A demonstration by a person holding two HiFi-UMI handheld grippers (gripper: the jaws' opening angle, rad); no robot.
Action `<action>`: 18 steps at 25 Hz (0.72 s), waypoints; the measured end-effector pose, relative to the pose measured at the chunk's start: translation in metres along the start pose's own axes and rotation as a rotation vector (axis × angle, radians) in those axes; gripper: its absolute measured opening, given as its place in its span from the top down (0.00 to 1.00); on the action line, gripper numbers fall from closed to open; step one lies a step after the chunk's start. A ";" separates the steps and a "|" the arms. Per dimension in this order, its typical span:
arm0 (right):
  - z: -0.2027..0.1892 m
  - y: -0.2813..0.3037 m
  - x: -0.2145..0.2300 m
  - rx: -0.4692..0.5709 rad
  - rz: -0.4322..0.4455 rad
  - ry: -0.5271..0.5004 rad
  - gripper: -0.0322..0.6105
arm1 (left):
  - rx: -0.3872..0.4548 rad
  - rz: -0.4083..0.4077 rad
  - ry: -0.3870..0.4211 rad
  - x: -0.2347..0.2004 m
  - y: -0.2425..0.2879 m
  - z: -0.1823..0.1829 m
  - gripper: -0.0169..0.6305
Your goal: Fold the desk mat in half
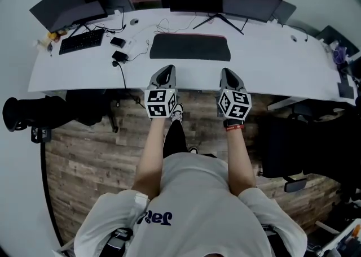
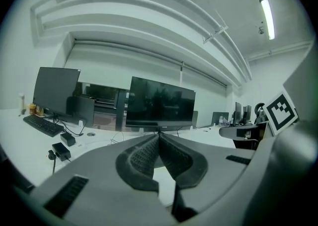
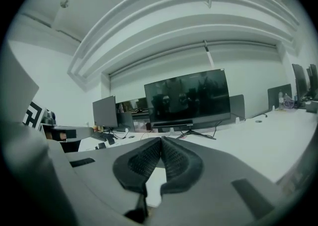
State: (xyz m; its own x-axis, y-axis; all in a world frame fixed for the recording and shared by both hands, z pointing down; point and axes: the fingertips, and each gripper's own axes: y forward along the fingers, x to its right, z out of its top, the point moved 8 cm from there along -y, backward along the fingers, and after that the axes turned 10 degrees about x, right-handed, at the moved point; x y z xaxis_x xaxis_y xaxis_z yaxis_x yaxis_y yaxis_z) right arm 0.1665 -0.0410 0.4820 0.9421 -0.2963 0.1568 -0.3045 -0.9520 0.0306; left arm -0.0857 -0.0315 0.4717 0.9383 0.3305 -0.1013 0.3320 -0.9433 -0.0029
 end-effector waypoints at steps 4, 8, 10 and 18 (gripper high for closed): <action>0.001 -0.015 -0.005 0.013 0.004 -0.004 0.93 | 0.007 -0.002 0.001 0.005 -0.014 0.001 0.94; 0.001 -0.027 -0.009 0.017 0.013 -0.018 0.93 | 0.011 0.007 -0.001 0.007 -0.026 0.002 0.94; 0.002 -0.031 -0.011 0.016 0.015 -0.024 0.93 | 0.011 0.005 -0.005 0.008 -0.030 0.001 0.94; 0.003 -0.040 -0.022 0.006 0.047 -0.037 0.93 | 0.023 -0.009 -0.002 0.009 -0.040 0.009 0.94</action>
State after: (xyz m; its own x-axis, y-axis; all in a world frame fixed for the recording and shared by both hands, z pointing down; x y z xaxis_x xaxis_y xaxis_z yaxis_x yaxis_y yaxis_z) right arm 0.1586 0.0035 0.4741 0.9314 -0.3434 0.1209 -0.3479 -0.9373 0.0183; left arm -0.0911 0.0093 0.4616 0.9349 0.3394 -0.1033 0.3385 -0.9406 -0.0272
